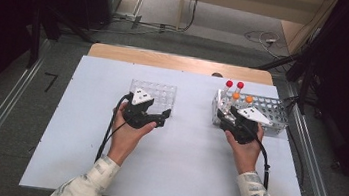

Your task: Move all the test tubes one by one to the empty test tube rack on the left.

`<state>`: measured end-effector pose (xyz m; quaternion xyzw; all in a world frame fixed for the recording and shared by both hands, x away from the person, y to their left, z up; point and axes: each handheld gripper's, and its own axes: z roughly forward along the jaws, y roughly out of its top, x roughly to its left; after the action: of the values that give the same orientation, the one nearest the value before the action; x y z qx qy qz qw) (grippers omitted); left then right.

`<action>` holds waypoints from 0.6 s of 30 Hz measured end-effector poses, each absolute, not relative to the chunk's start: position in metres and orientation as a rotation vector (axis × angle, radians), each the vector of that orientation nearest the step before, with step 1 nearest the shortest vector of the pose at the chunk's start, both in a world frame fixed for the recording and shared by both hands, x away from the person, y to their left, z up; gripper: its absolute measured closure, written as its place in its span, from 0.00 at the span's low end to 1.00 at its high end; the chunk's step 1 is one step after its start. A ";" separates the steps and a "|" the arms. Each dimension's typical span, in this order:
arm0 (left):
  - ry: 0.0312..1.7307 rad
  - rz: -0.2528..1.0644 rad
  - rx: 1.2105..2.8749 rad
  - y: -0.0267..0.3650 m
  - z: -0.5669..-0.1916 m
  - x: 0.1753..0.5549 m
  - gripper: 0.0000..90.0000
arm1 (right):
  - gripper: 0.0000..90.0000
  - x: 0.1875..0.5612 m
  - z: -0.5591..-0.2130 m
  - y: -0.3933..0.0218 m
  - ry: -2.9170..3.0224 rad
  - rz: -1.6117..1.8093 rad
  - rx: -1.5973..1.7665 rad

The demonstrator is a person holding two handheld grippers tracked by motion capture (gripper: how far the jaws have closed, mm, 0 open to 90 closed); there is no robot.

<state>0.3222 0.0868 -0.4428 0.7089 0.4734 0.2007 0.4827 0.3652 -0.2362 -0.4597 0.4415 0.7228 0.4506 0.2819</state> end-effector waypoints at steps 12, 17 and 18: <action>1.155 0.482 1.734 0.084 -0.445 0.322 0.30 | 0.71 0.373 -0.465 -0.237 1.939 1.213 1.177; 1.157 0.478 1.734 0.085 -0.445 0.322 0.30 | 0.77 0.374 -0.465 -0.238 1.934 1.218 1.185; 1.158 0.479 1.734 0.085 -0.445 0.322 0.30 | 0.78 0.375 -0.465 -0.238 1.934 1.217 1.183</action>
<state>0.3218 0.0848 -0.4452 0.7107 0.4749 0.1962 0.4805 0.3745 -0.2383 -0.4653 0.4412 0.7215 0.4540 0.2804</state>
